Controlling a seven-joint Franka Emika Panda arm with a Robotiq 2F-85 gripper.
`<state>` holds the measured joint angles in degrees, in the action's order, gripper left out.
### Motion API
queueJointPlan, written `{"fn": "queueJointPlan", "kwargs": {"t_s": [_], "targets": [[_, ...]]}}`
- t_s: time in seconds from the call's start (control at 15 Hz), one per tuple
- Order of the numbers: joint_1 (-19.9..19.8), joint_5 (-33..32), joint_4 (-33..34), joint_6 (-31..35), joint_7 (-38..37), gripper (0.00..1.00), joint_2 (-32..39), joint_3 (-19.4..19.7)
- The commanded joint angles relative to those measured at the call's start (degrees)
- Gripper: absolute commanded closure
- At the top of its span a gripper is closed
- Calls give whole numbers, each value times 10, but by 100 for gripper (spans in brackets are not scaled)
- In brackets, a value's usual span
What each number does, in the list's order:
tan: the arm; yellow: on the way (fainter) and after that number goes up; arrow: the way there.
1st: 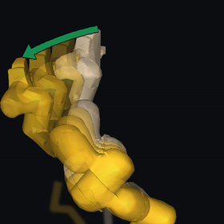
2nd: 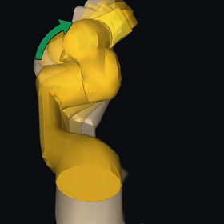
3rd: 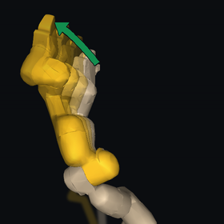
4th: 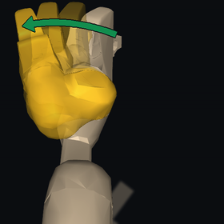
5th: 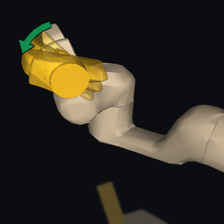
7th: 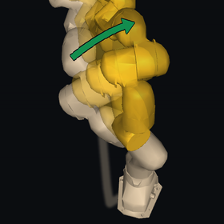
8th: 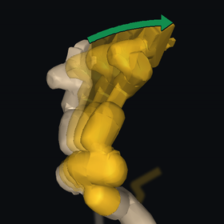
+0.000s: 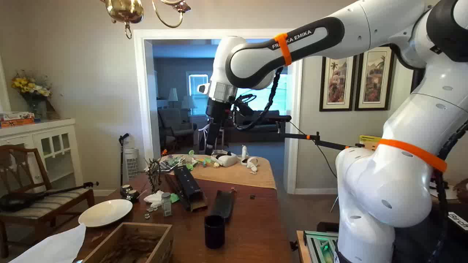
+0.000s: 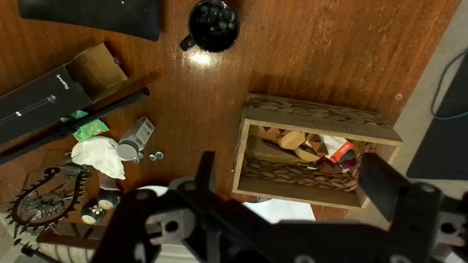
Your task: Place the toy car on the black tray.
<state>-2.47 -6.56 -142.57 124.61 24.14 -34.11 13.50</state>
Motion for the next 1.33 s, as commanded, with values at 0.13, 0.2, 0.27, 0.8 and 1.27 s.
{"fn": "queueJointPlan", "kwargs": {"t_s": [0.13,0.2,0.27,0.8,1.27], "targets": [[-3,3,1,-2,2,0,1,-3],[-3,3,1,-2,2,0,1,-3],[-3,3,1,-2,2,0,1,-3],[-93,-107,16,57,-153,0,23,-63],[-166,-139,38,68,-349,0,58,-87]]}}
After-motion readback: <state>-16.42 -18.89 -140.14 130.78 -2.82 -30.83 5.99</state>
